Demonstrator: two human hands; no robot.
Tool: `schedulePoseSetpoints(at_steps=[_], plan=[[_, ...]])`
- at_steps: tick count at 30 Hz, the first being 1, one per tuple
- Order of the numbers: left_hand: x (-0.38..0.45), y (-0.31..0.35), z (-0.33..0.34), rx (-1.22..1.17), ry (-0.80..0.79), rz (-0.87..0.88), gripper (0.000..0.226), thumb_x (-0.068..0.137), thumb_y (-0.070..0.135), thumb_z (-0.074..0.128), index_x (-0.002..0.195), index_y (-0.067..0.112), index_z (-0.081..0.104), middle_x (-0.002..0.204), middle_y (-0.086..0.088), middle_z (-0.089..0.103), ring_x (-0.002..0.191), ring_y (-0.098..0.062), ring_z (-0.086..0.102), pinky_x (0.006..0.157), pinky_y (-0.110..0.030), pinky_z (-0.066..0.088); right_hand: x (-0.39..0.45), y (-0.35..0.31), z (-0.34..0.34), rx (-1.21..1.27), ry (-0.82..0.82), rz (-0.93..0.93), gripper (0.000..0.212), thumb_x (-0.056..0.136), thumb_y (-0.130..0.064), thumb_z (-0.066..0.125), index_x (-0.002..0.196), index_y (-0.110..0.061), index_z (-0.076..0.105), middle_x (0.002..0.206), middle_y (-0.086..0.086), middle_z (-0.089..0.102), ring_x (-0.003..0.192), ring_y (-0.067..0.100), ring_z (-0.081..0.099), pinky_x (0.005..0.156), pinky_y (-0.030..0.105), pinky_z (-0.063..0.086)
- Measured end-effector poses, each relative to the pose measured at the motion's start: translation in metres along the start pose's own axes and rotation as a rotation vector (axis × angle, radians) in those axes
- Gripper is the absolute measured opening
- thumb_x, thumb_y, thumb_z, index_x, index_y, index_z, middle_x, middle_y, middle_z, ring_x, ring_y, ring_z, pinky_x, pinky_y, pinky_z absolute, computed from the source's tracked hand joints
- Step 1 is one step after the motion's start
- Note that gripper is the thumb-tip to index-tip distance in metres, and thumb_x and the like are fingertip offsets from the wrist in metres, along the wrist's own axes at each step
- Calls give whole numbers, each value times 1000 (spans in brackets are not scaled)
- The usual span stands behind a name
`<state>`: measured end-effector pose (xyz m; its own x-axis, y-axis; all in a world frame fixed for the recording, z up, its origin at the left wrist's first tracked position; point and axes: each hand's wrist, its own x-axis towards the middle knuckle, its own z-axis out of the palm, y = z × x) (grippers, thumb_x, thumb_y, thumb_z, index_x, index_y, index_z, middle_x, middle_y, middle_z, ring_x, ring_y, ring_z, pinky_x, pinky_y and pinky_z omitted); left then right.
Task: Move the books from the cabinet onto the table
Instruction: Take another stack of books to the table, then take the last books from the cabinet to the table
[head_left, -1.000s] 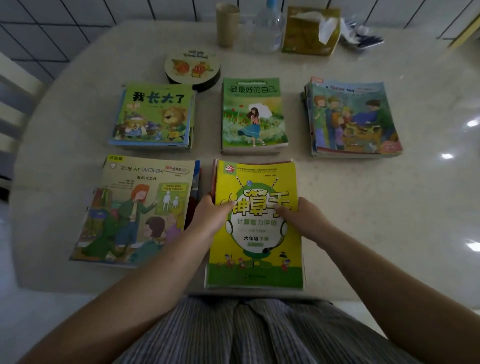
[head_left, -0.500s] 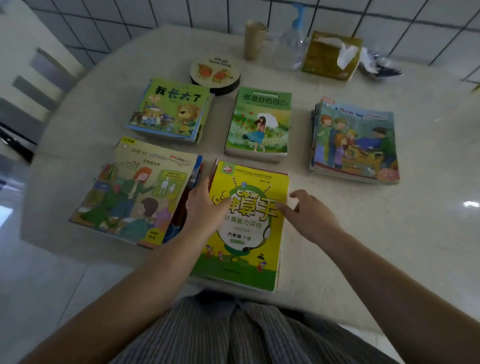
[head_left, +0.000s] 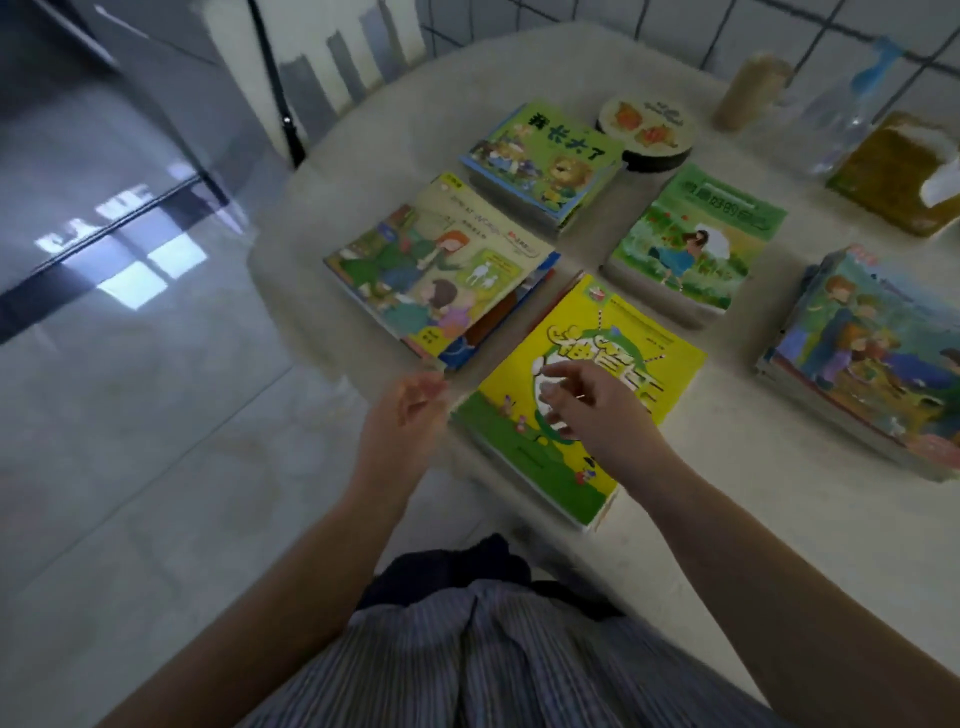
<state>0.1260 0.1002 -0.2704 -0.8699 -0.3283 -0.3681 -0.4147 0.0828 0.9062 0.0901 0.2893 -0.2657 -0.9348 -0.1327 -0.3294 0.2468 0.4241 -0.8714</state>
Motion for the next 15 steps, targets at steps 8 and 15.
schedulePoseSetpoints(at_steps=[8, 15], plan=[[-64, -50, -112, -164, 283, -30, 20, 90, 14, 59, 110, 17, 61, 103, 4, 68, 95, -8, 64, 82, -23, 50, -18, -53, 120, -89, -310, -150, 17, 91, -23, 58, 108, -20, 58, 85, -3, 63, 76, 13, 65, 73, 30, 53], [-152, -124, -244, -317, 496, -148, 19, 92, 18, 57, 108, 27, 57, 107, 6, 64, 102, -12, 61, 88, -33, 52, -93, -97, 267, -200, -654, -284, 21, 89, -26, 60, 110, -24, 58, 92, -5, 62, 92, 19, 66, 85, 37, 55]])
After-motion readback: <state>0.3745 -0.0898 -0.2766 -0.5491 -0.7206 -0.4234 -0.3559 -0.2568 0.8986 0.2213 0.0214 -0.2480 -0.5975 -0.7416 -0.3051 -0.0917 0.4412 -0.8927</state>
